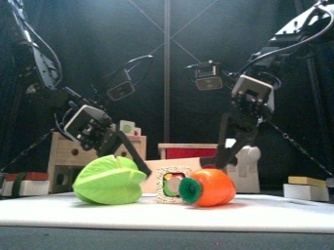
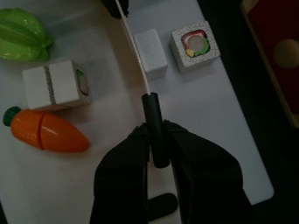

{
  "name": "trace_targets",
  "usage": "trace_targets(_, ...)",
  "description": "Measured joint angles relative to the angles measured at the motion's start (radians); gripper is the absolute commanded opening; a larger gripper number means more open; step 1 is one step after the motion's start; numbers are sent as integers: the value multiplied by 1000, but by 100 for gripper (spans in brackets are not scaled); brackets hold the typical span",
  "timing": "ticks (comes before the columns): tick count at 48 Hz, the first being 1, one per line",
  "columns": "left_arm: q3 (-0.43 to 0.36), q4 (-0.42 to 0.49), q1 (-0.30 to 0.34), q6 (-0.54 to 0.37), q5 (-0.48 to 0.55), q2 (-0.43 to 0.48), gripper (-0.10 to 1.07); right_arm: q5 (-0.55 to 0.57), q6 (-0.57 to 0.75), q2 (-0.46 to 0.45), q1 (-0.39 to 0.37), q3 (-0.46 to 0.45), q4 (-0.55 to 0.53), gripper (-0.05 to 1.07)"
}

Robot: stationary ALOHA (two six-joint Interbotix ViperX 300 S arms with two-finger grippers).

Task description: Cut 3rd and 4th piece of sushi

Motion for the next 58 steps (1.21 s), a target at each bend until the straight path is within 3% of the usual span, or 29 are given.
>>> trace_targets(8, 17, 37, -52, 0, 0, -86, 37, 2, 3, -74, 72, -2, 2, 35)
trace_targets(20, 9, 38, -132, -8, -2, -54, 37, -5, 3, -44, 172, -6, 77, 35)
trace_targets(58, 0, -31, -147, -3, 6, 32, 37, -5, 9, 64, 172, -20, 91, 35)
